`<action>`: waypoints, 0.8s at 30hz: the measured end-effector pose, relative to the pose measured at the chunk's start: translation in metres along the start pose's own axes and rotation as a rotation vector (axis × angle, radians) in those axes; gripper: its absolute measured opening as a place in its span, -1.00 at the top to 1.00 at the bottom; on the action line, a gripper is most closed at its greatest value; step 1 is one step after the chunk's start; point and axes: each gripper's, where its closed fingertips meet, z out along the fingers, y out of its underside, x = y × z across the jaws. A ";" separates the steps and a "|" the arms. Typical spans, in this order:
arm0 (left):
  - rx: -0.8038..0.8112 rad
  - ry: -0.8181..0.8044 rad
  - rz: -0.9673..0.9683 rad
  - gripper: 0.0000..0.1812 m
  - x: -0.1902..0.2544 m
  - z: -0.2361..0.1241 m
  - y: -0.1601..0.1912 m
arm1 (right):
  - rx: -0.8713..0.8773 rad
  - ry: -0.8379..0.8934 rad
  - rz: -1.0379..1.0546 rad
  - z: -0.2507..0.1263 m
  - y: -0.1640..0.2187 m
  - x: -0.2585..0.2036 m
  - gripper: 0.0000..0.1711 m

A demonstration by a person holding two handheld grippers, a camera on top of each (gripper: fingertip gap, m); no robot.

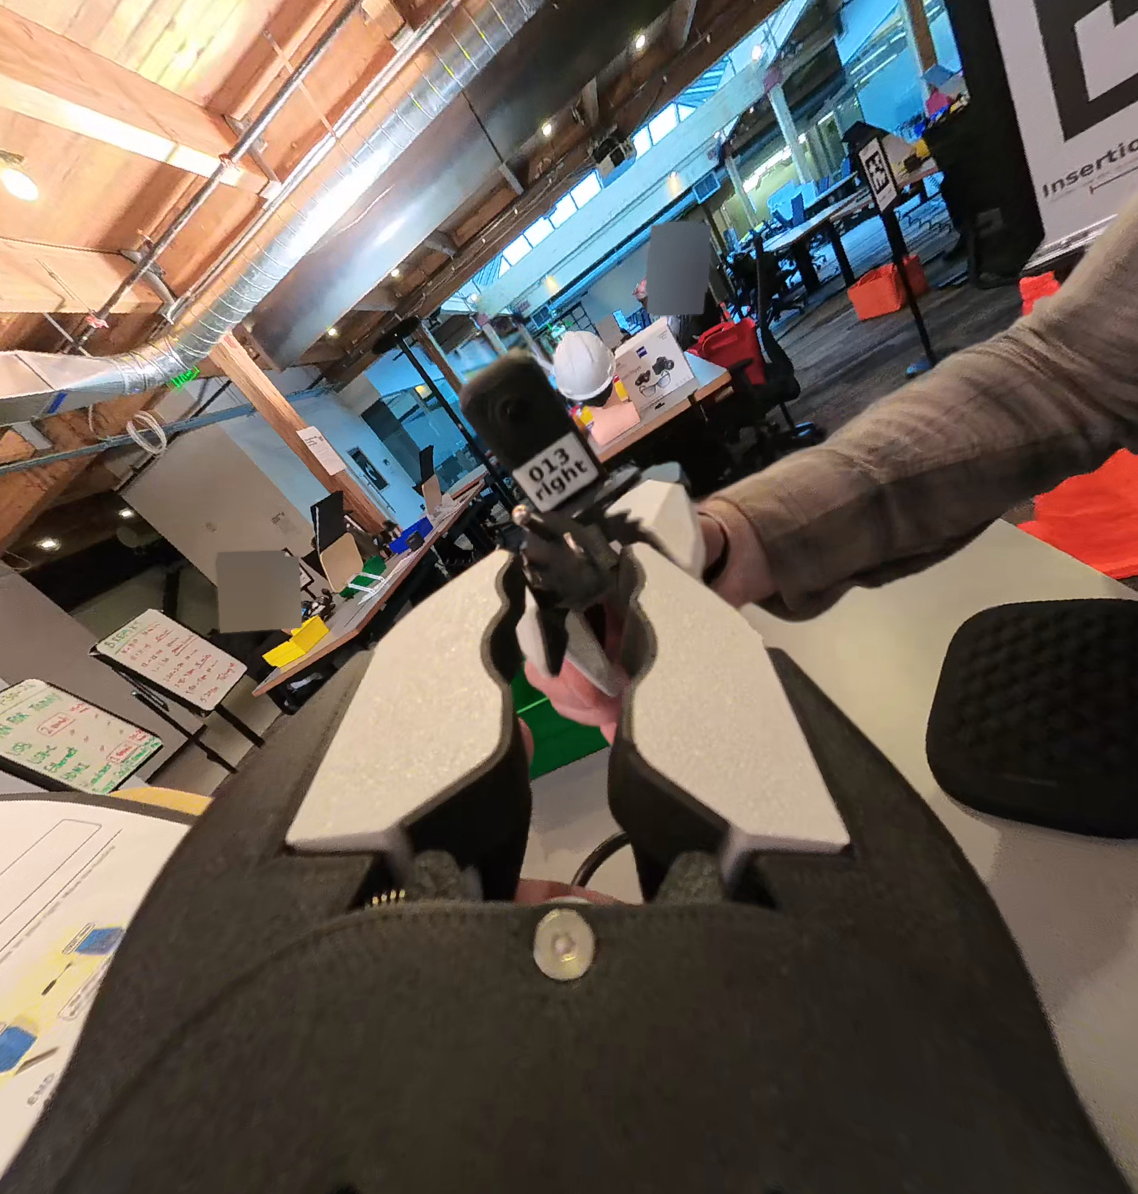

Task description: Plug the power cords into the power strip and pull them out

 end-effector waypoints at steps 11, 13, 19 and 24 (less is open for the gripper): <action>0.089 -0.007 -0.008 0.71 -0.001 -0.002 -0.009 | 0.304 -0.023 0.122 -0.004 -0.031 -0.001 0.75; 0.102 -0.003 -0.008 0.71 0.001 -0.001 -0.010 | 0.300 -0.028 0.131 -0.004 -0.032 -0.003 0.75; 0.117 -0.016 0.024 0.71 0.003 0.001 -0.014 | 0.310 -0.100 0.209 0.000 -0.021 -0.012 0.68; 0.138 -0.006 0.032 0.71 0.005 0.000 -0.018 | 0.345 -0.134 0.213 0.003 -0.021 -0.018 0.71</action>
